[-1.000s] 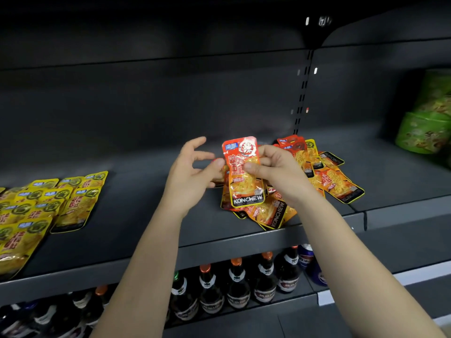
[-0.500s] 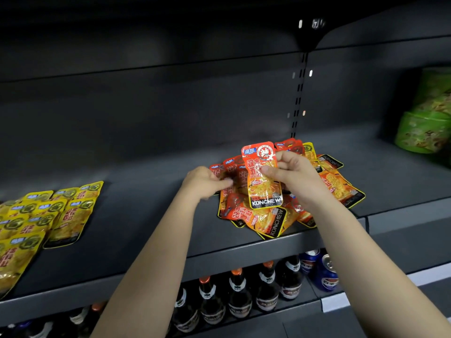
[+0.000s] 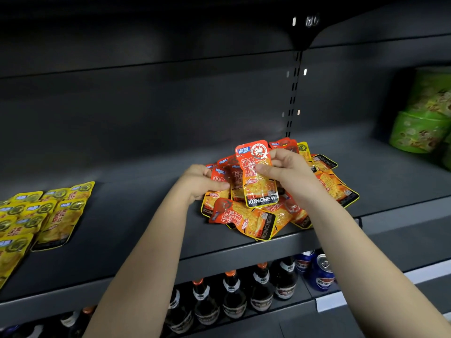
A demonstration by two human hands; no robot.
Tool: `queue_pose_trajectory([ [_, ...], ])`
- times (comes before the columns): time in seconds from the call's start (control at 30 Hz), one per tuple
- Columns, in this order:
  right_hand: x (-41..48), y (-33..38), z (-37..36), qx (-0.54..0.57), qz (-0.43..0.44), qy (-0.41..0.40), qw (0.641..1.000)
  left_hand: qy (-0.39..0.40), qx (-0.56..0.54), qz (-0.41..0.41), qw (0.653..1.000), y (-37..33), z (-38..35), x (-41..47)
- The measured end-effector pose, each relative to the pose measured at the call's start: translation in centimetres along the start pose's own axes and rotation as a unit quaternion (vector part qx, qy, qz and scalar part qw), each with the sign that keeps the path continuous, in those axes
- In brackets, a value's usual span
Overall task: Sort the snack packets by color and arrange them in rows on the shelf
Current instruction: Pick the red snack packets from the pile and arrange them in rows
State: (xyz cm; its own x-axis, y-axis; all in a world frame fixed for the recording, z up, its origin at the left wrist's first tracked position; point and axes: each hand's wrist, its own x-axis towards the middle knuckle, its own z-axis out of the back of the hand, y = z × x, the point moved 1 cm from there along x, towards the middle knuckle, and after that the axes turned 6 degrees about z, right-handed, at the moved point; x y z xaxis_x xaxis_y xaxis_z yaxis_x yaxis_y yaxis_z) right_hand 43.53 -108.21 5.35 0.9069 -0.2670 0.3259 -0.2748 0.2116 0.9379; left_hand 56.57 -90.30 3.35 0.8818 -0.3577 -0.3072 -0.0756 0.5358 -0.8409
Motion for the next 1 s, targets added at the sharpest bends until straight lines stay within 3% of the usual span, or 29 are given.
queue_pose_trajectory([
  [0.17, 0.8, 0.6, -1.2, -0.022, 0.007, 0.0, 1.0, -0.072, 0.002, -0.051, 0.996, 0.6, 2.2, -1.1],
  [0.43, 1.9, 1.6, -6.0, -0.05, 0.022, 0.032, 0.998, -0.196, 0.137, -0.086, 0.967, 2.5, 8.9, -5.1],
  [0.7, 2.8, 1.8, -12.9, -0.057, 0.003, 0.067, 0.996, -0.246, 0.212, -0.104, 0.94, 6.0, 15.3, -8.5],
  [1.0, 3.6, 1.6, -20.2, -0.09, -0.005, 0.067, 0.994, -0.254, 0.208, -0.111, 0.938, 9.4, 21.6, -9.7],
])
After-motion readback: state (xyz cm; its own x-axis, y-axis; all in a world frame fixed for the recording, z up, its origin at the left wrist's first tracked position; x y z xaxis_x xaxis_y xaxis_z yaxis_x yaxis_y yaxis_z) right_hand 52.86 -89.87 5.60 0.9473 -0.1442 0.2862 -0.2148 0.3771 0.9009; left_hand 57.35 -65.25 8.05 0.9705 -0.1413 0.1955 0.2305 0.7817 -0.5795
